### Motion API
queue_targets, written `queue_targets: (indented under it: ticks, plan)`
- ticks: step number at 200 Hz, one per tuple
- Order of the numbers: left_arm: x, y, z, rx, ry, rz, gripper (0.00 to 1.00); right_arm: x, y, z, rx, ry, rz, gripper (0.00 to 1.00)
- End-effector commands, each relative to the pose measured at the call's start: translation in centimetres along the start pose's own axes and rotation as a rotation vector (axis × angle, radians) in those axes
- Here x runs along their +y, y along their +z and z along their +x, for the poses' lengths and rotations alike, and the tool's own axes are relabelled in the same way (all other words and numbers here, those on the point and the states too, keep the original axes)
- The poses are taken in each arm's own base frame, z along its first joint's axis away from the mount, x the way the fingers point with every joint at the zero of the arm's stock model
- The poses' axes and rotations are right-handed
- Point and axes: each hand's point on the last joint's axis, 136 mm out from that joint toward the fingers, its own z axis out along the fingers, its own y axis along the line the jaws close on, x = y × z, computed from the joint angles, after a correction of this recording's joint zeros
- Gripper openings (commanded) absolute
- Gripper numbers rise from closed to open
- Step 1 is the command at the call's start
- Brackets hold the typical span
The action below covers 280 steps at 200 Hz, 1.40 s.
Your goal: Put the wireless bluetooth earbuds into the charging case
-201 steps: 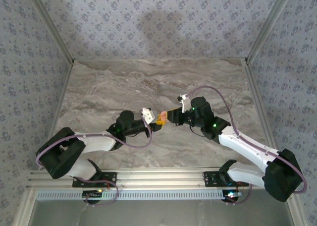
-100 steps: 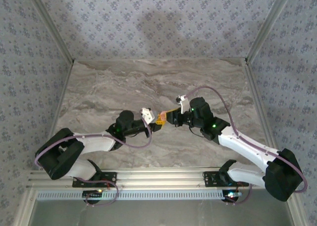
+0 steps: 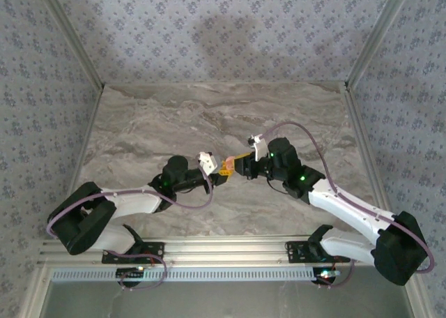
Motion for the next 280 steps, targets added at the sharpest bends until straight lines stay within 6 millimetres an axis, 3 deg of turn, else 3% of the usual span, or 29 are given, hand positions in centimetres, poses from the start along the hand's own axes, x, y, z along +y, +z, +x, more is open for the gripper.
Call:
queue_targets:
  ticks: [1,96,172,241,280]
  plan:
    - [0.1,-0.5,-2.9,-0.092,0.044,-0.019,0.11,0.1,-0.1,1.9,0.061,-0.010,-0.004,0.23]
    - [-0.4,-0.8,-3.1,-0.098,0.051,0.001,0.11,0.7,-1.0,2.0,0.053,-0.103,-0.047,0.25]
    - [-1.6,-1.0,-3.6,-0.108,0.064,0.069,0.11,1.3,-1.5,0.8,0.034,-0.148,-0.096,0.25]
    - [-2.6,-1.3,-3.9,-0.114,0.083,0.123,0.12,1.6,-1.9,2.3,0.118,-0.232,-0.144,0.26]
    - [-3.4,-1.5,-4.3,-0.120,0.090,0.170,0.12,1.7,-2.1,1.6,0.129,-0.259,-0.171,0.26]
